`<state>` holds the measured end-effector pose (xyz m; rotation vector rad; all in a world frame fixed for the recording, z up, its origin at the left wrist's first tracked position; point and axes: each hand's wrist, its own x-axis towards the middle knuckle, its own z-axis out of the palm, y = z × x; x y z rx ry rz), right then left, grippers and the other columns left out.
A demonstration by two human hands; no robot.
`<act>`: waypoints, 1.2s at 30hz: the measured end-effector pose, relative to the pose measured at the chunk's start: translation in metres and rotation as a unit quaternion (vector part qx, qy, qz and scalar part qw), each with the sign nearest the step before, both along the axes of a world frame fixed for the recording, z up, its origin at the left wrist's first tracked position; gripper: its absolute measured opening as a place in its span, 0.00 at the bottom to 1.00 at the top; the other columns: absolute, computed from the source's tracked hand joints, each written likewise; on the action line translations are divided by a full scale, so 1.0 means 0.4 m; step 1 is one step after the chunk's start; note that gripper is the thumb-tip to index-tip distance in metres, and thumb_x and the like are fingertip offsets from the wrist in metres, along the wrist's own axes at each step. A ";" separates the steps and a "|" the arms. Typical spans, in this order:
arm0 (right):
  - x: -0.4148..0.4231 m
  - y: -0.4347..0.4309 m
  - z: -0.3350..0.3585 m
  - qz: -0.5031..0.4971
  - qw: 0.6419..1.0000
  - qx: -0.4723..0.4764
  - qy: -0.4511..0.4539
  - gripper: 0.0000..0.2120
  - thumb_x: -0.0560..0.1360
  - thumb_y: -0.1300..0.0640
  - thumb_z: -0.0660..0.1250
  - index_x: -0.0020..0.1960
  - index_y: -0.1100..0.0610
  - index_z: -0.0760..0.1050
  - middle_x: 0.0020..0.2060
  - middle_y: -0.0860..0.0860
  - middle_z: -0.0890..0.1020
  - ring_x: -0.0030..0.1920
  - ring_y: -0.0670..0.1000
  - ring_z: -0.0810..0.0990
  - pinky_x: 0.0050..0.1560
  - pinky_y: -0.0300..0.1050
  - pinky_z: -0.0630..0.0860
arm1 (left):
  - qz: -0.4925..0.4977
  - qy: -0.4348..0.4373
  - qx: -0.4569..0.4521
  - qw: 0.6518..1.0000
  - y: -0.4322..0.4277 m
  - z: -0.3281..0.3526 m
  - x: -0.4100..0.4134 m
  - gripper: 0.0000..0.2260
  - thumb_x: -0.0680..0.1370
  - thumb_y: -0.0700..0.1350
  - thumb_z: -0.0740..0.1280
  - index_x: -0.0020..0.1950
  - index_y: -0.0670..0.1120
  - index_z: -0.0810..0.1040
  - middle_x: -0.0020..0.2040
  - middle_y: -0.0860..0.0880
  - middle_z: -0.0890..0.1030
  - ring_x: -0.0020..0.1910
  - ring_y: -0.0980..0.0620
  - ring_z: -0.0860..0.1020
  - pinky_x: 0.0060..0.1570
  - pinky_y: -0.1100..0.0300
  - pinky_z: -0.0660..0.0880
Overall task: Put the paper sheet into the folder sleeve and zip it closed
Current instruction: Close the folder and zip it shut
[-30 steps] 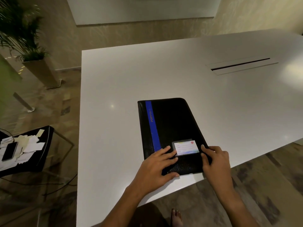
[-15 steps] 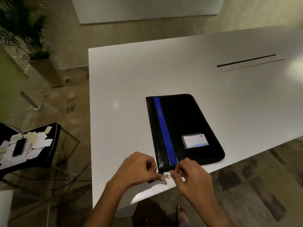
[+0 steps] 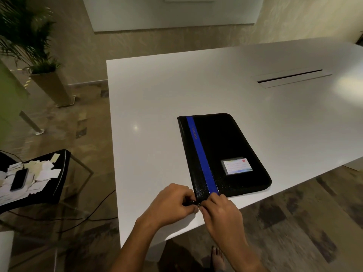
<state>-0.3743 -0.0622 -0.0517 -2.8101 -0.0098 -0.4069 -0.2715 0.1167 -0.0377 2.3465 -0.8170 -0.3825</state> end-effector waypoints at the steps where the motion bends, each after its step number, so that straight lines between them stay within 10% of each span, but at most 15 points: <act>1: -0.002 -0.001 -0.004 -0.002 1.000 0.002 -0.009 0.09 0.69 0.58 0.87 0.42 0.53 0.88 0.39 0.48 0.85 0.36 0.52 0.82 0.33 0.45 0.78 | 0.004 0.010 -0.012 1.000 0.001 -0.003 -0.001 0.09 0.78 0.58 0.75 0.49 0.54 0.87 0.43 0.58 0.84 0.44 0.58 0.81 0.45 0.57 0.82; 24: -0.009 -0.095 -0.028 -0.127 0.986 0.098 -0.038 0.08 0.70 0.65 0.86 0.40 0.57 0.88 0.36 0.47 0.83 0.31 0.47 0.81 0.28 0.46 0.81 | 0.058 0.045 -0.113 0.991 0.031 -0.041 0.003 0.04 0.74 0.52 0.75 0.42 0.52 0.85 0.39 0.58 0.83 0.40 0.54 0.82 0.40 0.64 0.76; 36: -0.047 -0.328 -0.014 -0.265 0.957 0.090 -0.072 0.06 0.71 0.66 0.84 0.41 0.59 0.88 0.33 0.48 0.82 0.30 0.50 0.78 0.31 0.40 0.72 | 0.065 0.046 -0.101 0.992 0.040 -0.044 0.005 0.06 0.72 0.50 0.74 0.37 0.55 0.79 0.38 0.56 0.82 0.39 0.52 0.82 0.42 0.49 0.81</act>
